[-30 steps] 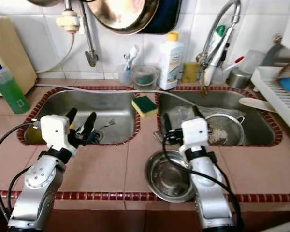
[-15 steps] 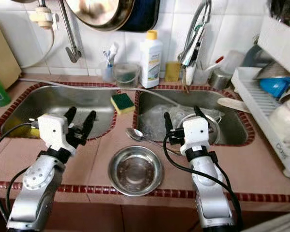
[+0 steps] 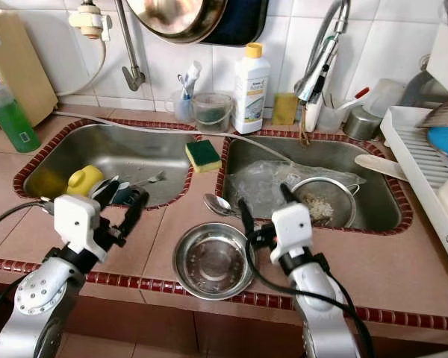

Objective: Kitchen organization

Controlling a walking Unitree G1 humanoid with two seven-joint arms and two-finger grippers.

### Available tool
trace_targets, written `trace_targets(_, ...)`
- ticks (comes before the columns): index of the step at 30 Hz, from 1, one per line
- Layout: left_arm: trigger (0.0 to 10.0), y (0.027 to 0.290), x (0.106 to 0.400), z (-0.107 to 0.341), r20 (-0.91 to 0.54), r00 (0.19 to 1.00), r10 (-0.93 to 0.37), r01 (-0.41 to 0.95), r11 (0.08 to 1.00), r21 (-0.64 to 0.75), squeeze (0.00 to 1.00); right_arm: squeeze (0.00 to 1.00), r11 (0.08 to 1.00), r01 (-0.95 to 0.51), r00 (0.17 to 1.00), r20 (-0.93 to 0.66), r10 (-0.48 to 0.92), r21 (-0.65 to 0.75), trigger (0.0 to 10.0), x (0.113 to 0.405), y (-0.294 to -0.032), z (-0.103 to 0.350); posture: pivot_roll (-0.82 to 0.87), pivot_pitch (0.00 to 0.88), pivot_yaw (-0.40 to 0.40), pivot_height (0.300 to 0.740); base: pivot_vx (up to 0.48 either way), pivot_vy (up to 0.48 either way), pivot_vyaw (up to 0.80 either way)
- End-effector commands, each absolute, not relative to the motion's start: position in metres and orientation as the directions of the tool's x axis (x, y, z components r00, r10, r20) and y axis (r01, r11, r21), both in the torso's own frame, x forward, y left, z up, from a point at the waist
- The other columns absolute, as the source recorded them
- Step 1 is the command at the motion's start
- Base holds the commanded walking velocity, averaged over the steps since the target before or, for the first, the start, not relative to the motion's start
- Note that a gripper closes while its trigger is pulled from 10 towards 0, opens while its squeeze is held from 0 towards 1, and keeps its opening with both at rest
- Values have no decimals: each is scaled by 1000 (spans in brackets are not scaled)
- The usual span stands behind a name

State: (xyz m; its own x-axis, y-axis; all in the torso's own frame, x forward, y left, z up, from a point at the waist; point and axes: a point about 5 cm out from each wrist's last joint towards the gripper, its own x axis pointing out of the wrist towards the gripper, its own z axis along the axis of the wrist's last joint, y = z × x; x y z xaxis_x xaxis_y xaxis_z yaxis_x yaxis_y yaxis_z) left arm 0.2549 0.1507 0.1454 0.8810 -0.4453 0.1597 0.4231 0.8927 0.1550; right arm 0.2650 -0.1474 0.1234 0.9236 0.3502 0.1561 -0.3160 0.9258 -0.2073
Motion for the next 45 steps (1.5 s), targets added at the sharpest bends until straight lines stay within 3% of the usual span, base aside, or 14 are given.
trace_targets(1, 10000, 147, 250, 148, 157, 856, -493, 467, 866, 177, 0, 0, 916, -338, 913, 162, 375, -214, 10000, 261, -146, 127, -77, 53, 15, 740, 0, 0, 0)
trace_targets(9, 10000, 139, 239, 152, 140, 787, -601, 574, 796, 190, 0, 0, 911, -362, 907, 153, 393, -196, 10000, 248, -147, 126, -86, 63, 18, 740, 0, 0, 0)
trace_targets(14, 10000, 130, 232, 156, 106, 725, -680, 637, 722, 270, 0, 0, 880, -436, 879, 120, 461, -186, 10000, 228, -147, 123, -98, 71, 29, 740, 0, 0, 0)
trace_targets(18, 10000, 125, 229, 150, 62, 699, -713, 659, 675, 332, 0, 0, 897, -415, 895, 105, 432, -153, 10000, 224, -152, 121, -113, 80, 37, 740, 0, 0, 0)
trace_targets(35, 10000, 114, 219, 146, 4, 627, -779, 742, 598, 304, 0, 0, 946, -315, 949, 37, 313, 83, 10000, 220, -157, 116, -122, 84, 53, 740, 0, 0, 0)
trace_targets(45, 10000, 115, 218, 145, 14, 647, -763, 727, 621, 292, 0, 0, 892, -397, 915, 17, 403, 218, 10000, 224, -143, 120, -108, 75, 42, 740, 0, 0, 0)
